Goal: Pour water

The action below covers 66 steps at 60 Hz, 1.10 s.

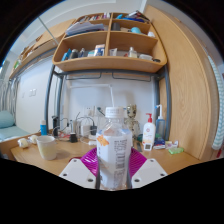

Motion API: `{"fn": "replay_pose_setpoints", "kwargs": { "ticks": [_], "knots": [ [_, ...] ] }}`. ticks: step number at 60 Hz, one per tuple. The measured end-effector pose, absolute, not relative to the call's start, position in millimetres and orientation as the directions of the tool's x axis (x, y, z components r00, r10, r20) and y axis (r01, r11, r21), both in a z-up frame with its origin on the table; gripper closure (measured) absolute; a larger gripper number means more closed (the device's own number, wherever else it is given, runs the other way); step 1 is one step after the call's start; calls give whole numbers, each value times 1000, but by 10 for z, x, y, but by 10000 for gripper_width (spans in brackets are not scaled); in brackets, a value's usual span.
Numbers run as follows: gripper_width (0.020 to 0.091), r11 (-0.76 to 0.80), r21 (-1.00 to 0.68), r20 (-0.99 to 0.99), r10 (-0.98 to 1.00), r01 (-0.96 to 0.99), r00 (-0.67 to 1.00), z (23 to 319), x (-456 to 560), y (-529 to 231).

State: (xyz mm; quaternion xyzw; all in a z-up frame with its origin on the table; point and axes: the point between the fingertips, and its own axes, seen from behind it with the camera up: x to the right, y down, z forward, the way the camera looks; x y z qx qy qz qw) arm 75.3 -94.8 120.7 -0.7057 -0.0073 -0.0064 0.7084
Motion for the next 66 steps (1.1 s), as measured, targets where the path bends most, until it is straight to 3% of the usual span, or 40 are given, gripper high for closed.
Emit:
{"fn": "replay_pose_setpoints", "kwargs": {
  "ticks": [10,21,31,37,55,66],
  "knots": [
    [746,-12,-992,124,6,124,992,1252,677,-900],
    [744,1,-874,485,20,486,874,1526,401,-627],
    [742,70,-517,856,26,853,517,1718,-93,-257],
    [743,127,-238,971,-3,963,241,1796,-423,-57],
    [745,197,400,916,-119,895,-383,1821,-1105,289],
    [745,175,651,759,-171,738,-629,1765,-1301,311]
  ]
}}
